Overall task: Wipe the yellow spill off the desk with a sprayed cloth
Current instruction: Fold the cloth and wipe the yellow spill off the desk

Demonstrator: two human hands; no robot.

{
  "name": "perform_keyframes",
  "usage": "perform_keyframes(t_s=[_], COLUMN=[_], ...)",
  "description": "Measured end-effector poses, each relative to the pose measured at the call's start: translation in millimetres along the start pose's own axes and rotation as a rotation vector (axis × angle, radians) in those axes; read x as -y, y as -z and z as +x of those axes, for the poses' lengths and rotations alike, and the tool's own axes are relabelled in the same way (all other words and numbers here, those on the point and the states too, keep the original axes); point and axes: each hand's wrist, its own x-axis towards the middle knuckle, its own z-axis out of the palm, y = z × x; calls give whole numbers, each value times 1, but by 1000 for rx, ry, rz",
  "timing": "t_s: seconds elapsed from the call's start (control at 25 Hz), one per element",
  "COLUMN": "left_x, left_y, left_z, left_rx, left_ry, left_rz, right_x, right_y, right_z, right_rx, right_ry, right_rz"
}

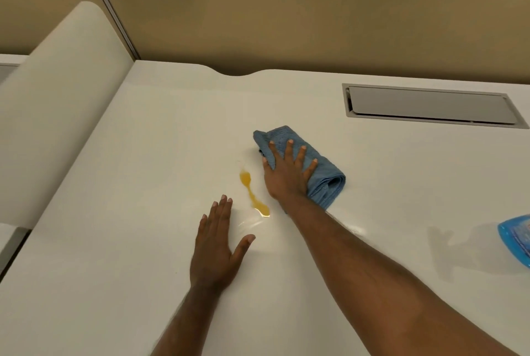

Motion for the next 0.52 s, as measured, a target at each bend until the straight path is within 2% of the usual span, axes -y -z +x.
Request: perform_keyframes(t_s=[0.2,0.32,0.52], left_x=[0,1,6], left_y=[1,5,10], left_z=[0,-3,-10], left_rx=[-54,-159,-300], left_ry=[27,95,181], left_rz=[-123,-227,-365], right_x=[33,41,15], right_y=[-17,-25,-26], right_z=[-12,-28,-54], right_rx=[52,98,111], right_ry=[270,454,685], right_rz=[-104,-170,-213])
